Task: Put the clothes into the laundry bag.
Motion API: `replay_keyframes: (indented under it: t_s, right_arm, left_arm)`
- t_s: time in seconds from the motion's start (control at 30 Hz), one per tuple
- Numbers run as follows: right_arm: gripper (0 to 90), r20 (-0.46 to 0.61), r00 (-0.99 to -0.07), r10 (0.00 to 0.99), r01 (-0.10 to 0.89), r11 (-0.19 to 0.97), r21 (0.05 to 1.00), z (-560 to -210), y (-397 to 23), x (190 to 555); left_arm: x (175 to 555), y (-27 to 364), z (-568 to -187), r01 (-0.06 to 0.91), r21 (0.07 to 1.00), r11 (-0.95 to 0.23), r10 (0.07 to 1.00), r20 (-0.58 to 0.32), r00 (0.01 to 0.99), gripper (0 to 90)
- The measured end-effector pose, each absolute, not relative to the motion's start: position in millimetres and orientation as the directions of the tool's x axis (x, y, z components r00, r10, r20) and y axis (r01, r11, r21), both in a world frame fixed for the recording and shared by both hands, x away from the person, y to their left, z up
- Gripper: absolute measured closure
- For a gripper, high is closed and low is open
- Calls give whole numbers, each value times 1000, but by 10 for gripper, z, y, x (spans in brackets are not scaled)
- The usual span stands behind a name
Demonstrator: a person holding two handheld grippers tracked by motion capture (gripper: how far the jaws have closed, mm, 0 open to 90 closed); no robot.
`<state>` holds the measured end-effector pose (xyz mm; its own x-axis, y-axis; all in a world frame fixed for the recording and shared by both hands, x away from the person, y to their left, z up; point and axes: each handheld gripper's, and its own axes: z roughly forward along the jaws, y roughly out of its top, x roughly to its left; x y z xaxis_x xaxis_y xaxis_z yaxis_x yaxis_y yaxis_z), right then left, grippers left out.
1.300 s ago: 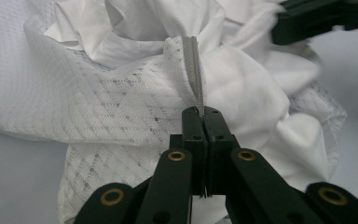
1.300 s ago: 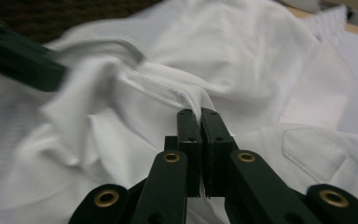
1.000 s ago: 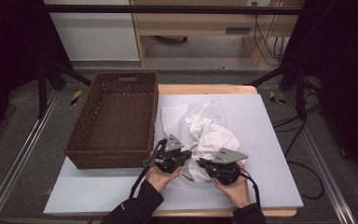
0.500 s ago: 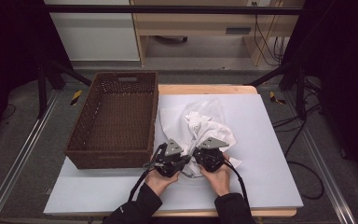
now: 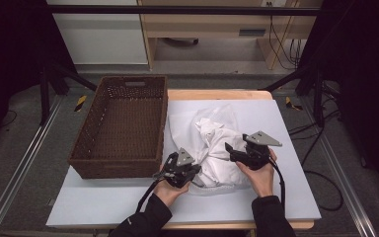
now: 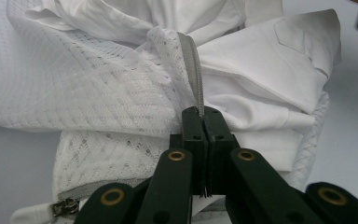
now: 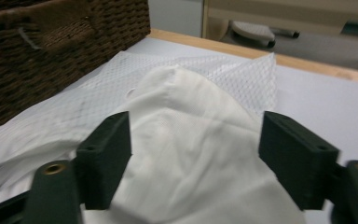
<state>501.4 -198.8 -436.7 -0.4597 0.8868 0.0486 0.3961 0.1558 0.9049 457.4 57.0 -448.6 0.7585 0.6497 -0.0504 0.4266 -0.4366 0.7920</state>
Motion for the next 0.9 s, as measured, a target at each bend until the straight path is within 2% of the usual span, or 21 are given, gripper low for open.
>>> replay_keyframes:
  t_s: [0.07, 0.17, 0.2, 0.27, 0.4, 0.53, 0.57, 0.63, 0.7, 0.73, 0.83, 0.87, 0.9]
  right_arm:
    - [259, 32, -459, 888, 437, 194, 878, -4481, -1919, 5149]
    - [538, 50, -498, 866, 505, 243, 828, -4619, -1835, 5219]
    - [705, 63, -513, 856, 521, 253, 815, -4629, -1822, 5211]
    - [900, 93, -543, 835, 536, 260, 803, -4589, -1820, 5169]
    - [900, 104, -575, 812, 512, 258, 820, -4399, -1913, 5008]
    - [900, 81, -615, 784, 422, 240, 874, -4184, -1995, 4798]
    - [863, 72, -605, 793, 410, 233, 882, -4151, -1996, 4795]
    - [497, 37, -533, 845, 376, 198, 905, -4132, -1976, 4869]
    - [335, 8, -477, 879, 366, 190, 911, -4180, -1944, 5018]
    - [273, 21, -458, 889, 394, 182, 901, -4225, -1931, 5107]
    - [242, 47, -438, 898, 479, 189, 857, -4413, -1896, 5342]
    - [256, 43, -439, 898, 495, 202, 845, -4476, -1886, 5393]
    - [319, 48, -443, 895, 517, 211, 829, -4535, -1871, 5432]
  left_arm:
    - [4565, 563, -4486, 418, 793, -443, 651, -35, 758, 890]
    - [4565, 555, -4490, 412, 796, -443, 651, -30, 759, 890]
    - [4568, 553, -4492, 413, 796, -442, 651, -33, 759, 890]
    - [4570, 553, -4489, 414, 796, -441, 651, -33, 758, 891]
    - [4578, 564, -4473, 420, 798, -432, 653, -44, 756, 890]
    - [4588, 558, -4473, 422, 795, -436, 652, -45, 757, 890]
    - [4584, 555, -4473, 422, 794, -437, 653, -42, 756, 890]
    - [4577, 556, -4470, 420, 795, -438, 654, -38, 755, 890]
    - [4577, 561, -4470, 420, 794, -439, 653, -39, 756, 890]
    - [4578, 564, -4470, 419, 795, -438, 653, -39, 757, 890]
    - [4581, 568, -4470, 420, 796, -437, 651, -42, 758, 890]
    - [4581, 568, -4471, 419, 796, -437, 651, -42, 758, 890]
    - [4583, 570, -4472, 418, 796, -437, 651, -41, 758, 890]
